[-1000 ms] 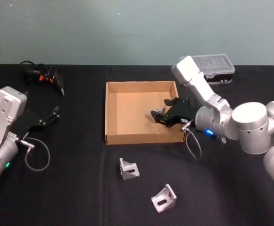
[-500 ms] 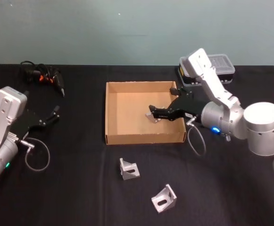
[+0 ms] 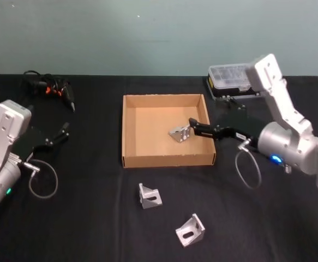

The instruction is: Use one hand to pick up the angle iron from the table and place it into the box.

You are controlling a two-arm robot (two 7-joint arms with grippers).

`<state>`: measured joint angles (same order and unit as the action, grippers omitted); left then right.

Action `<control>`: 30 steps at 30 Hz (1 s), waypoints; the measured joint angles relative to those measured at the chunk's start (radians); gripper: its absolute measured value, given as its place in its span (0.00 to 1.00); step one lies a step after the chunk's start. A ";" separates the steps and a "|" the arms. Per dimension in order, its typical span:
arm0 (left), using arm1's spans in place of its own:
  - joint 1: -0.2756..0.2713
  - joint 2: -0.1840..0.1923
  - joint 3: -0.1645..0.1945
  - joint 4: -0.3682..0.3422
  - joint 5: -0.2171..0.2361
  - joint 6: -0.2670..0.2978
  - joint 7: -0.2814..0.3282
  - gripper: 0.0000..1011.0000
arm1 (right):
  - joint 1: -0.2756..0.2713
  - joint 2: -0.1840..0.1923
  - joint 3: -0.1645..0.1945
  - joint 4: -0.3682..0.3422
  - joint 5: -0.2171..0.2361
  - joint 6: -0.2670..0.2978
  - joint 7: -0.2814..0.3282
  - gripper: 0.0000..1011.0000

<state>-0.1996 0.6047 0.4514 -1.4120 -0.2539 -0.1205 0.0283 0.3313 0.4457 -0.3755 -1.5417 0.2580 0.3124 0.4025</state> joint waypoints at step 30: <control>0.000 0.000 0.000 0.000 0.000 0.000 0.000 0.99 | -0.254 0.220 0.047 -0.424 0.173 0.325 0.013 0.99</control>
<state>-0.1995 0.6047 0.4514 -1.4120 -0.2539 -0.1205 0.0283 0.0772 0.6653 -0.3283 -1.9657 0.4309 0.6378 0.4160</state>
